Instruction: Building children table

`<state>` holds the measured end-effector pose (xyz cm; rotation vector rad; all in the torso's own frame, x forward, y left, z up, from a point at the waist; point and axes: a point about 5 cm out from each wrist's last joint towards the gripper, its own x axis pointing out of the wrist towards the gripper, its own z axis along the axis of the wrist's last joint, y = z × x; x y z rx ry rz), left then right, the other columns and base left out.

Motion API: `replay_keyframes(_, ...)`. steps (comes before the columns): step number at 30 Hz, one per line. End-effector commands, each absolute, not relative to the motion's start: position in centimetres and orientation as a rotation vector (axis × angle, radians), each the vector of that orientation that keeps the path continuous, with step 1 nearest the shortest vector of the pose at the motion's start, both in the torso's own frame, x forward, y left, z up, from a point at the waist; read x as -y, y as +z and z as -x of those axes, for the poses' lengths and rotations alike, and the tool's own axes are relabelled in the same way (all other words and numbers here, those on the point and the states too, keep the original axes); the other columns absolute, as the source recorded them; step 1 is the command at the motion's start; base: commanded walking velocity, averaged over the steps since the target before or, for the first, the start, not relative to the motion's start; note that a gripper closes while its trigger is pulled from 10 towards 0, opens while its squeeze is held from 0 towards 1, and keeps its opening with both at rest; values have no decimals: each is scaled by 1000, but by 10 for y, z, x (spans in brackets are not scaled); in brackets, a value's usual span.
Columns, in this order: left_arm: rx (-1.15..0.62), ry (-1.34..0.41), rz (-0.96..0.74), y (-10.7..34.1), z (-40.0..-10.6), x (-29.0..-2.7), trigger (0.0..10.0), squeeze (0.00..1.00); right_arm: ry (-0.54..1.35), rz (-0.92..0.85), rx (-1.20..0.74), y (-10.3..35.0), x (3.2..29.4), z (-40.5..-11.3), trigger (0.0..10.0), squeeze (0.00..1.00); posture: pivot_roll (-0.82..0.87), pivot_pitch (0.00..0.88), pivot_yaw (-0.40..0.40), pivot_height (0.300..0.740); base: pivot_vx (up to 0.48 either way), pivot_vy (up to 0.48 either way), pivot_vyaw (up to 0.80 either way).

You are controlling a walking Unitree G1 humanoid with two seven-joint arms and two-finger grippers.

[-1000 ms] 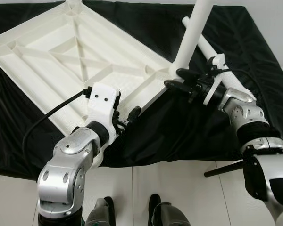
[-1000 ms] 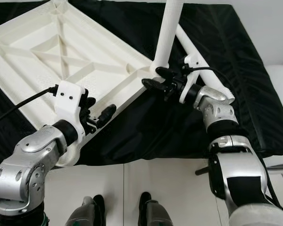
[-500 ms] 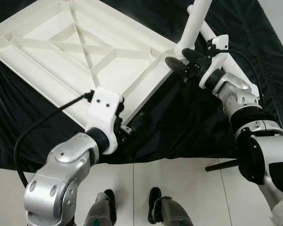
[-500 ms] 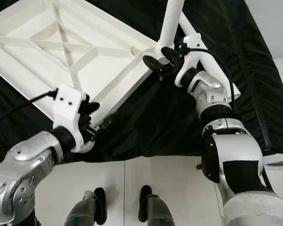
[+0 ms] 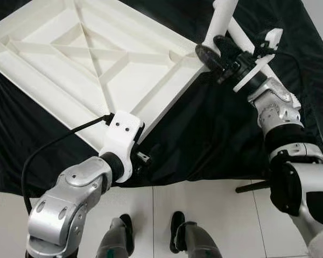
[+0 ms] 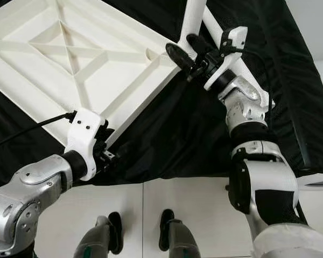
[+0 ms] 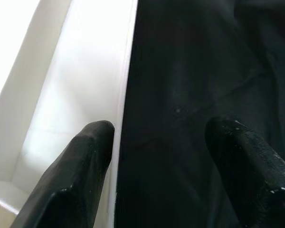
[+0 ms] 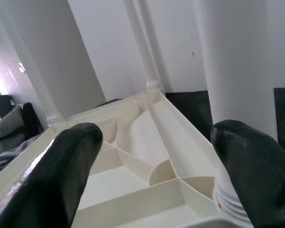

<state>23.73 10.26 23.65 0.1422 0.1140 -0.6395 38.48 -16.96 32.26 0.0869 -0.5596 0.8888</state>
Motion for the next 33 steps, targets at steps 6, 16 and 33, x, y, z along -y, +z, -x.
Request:
replay_keyframes(6,-124,-731,-206,239,-230,-116,10000,0,994,-70,552,309,179,-359,10000,0,65,332,30,740,0,0,0)
replay_keyframes(16,-93,-749,-189,243,-231,-109,10000,0,1035,-91,537,295,184,-319,10000,0,43,286,12,740,0,0,0)
replay_keyframes(33,-66,-642,-155,244,-261,-113,10000,0,990,-176,479,280,168,-262,10000,0,-28,257,39,740,0,0,0)
